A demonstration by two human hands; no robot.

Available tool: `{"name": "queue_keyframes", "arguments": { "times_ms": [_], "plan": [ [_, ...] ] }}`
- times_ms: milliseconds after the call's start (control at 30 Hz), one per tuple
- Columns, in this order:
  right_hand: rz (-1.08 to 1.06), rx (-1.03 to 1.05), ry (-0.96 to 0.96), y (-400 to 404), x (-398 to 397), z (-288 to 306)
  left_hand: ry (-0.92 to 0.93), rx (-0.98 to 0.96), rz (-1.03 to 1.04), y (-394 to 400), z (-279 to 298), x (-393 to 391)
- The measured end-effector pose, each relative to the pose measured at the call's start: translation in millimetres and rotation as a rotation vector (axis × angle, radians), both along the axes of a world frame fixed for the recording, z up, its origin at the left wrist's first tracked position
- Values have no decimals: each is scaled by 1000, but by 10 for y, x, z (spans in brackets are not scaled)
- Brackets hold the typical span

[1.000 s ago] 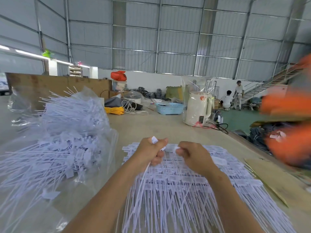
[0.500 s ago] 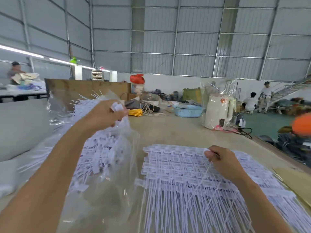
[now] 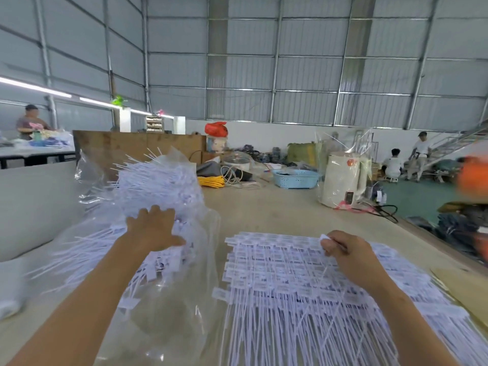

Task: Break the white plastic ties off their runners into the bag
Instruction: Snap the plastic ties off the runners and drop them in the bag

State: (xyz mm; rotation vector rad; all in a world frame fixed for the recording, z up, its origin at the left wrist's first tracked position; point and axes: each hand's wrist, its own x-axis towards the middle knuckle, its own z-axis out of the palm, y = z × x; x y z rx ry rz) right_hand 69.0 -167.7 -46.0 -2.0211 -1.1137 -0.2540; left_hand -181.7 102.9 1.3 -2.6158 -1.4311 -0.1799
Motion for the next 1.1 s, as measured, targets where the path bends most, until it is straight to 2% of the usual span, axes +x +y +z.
{"name": "queue_keyframes", "arguments": {
  "times_ms": [33,100,167,200,267,400,533,667,800,933,1100],
  "plan": [
    [12,24,2,1,-13,19,-77,111,-21,-142,106,65],
    [7,43,-2,0,-50,58,-470,223,-252,-481,250,255],
    [6,79,0,7,-88,81,-892,23,-581,-895,294,481],
    [22,114,6,13,-112,91,-976,-134,-686,-1086,278,615],
    [82,177,24,29,-154,102,-974,-410,-760,-1371,150,906],
    [178,147,42,65,-189,79,-919,-830,-690,-1562,-202,1310],
    [208,60,47,73,-191,33,-1070,-844,-714,-1542,-429,1463],
    [155,12,96,90,-119,-4,-1286,-897,-623,-1498,-558,1454],
    [77,-132,-25,125,-98,-41,-1378,-1000,-622,-1522,-607,1392],
    [124,-55,6,135,-130,-13,-1413,-1263,-588,-1564,-592,1378],
    [134,-85,21,159,-159,-4,-1360,-1171,-606,-1543,-599,1384]
  ]
}}
